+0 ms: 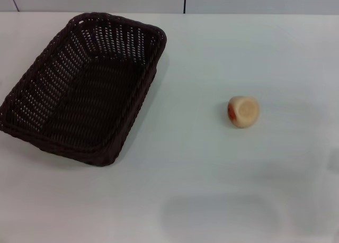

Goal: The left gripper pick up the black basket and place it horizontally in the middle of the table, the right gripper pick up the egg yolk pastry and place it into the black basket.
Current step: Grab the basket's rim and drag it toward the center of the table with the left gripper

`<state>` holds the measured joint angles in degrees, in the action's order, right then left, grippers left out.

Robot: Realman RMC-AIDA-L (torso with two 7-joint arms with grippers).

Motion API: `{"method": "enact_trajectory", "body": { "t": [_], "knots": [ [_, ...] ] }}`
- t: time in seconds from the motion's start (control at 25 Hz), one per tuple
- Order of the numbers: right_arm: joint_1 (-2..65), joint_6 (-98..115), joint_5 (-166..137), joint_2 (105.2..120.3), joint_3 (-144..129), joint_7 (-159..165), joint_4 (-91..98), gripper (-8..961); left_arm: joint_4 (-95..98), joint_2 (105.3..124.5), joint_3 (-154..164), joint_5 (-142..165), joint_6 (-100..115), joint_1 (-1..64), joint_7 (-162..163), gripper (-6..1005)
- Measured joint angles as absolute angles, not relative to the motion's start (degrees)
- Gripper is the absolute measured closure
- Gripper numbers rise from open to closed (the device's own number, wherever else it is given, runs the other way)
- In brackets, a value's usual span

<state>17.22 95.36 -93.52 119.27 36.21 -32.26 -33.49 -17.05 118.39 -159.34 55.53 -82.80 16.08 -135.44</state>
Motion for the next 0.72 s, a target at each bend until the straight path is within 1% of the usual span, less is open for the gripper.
{"method": "enact_trajectory", "body": {
  "t": [0.72],
  "knots": [
    [17.3,95.4,-93.5,119.27,36.2,-32.3,-33.5,445,-16.9,118.39,-158.8,55.5,-83.1,16.3,-135.1,197]
  ]
}}
